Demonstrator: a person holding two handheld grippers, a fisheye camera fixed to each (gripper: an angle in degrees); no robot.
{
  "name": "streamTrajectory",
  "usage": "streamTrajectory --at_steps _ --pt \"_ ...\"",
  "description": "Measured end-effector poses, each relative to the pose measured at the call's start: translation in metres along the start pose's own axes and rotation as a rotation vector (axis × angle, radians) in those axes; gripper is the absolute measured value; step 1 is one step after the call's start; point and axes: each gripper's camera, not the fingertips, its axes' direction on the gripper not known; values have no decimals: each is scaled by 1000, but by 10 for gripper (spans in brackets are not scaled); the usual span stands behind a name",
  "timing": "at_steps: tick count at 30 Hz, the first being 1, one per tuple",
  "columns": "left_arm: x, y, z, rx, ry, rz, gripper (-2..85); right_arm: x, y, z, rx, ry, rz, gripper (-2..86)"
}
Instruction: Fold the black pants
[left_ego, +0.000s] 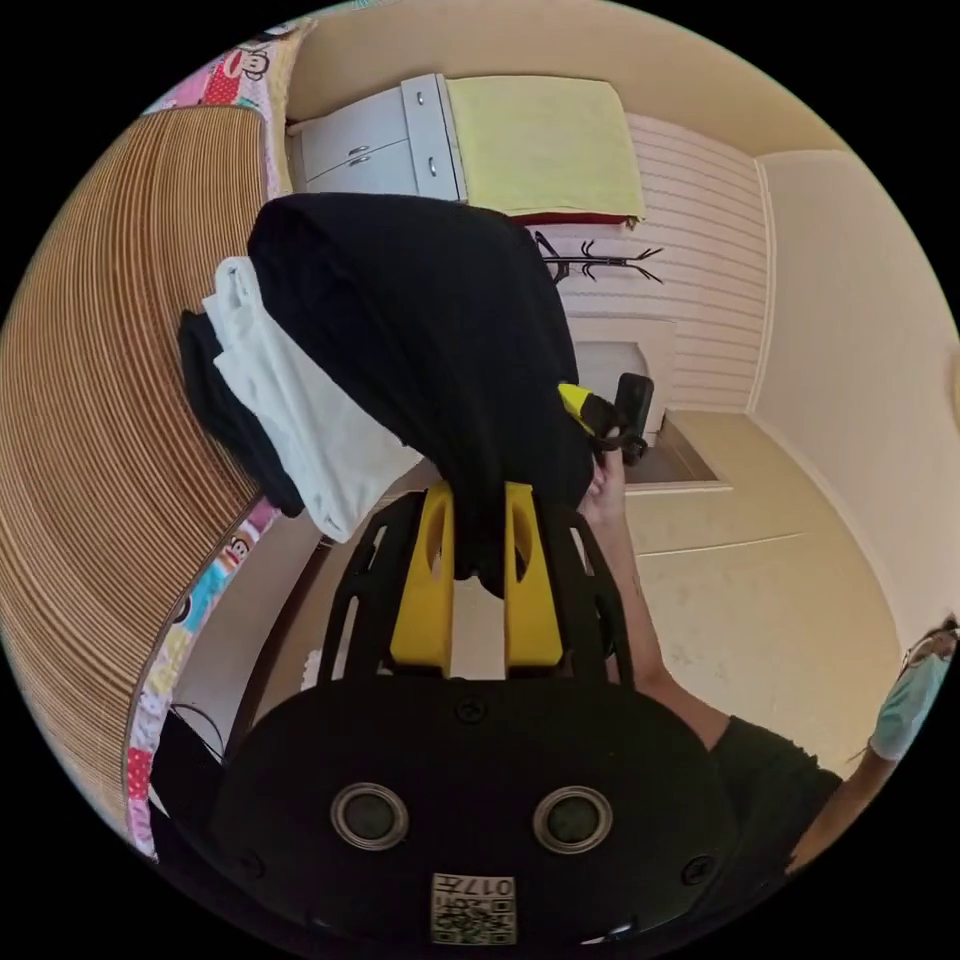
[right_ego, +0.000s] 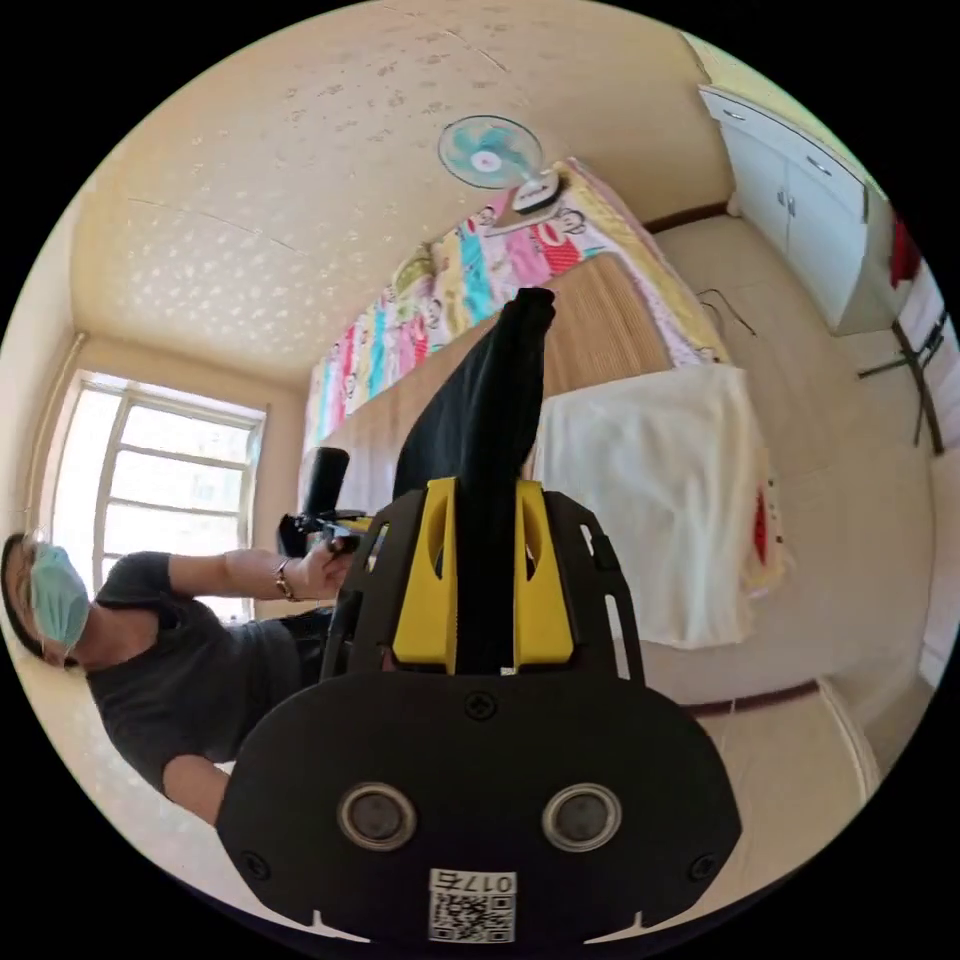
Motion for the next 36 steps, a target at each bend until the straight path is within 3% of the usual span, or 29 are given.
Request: streamTrajectory --at_steps 3,5,9,12,14,16,18,19,20,22,25,28,31,33,36 --pt "-39 -48 92 -93 -125 -57 87 45 6 35 -20 320 270 65" --pt "-82 -45 127 -169 -170 -179 79 55 28 60 25 410 355 43" --pt "-168 10 113 -266 -401 -196 74 59 89 128 139 345 332 15" --pt "-243 89 43 -426 -690 -219 67 54 140 144 329 240 392 8" --pt "-287 154 -24 -543 -884 -329 65 46 156 160 333 197 348 6" --pt "-321 254 -137 -639 -1110 -597 60 33 167 174 316 210 319 5" --pt "-307 322 -223 -571 -1218 -813 56 10 190 180 397 199 359 4" --pt "-283 365 -274 -439 -1257 -958 55 2 197 181 431 181 359 4" --pt "-269 385 -295 -353 -1261 -1030 55 -17 209 185 487 144 343 4" --pt "-212 462 -343 30 -1172 -1242 51 -55 216 204 483 176 293 4" --pt "-175 533 -321 298 -1010 -1365 26 -124 202 279 307 254 213 4" --pt "-173 573 -238 333 -918 -1427 4 -199 170 382 129 143 57 4" --pt "-183 596 -137 406 -740 -1304 -2 -315 133 482 -65 -67 -212 5" --pt "-189 605 -97 387 -706 -1265 -3 -429 126 530 -157 -207 -484 5" --pt "-189 611 -96 353 -757 -1200 -2 -558 146 563 -224 -245 -815 5"
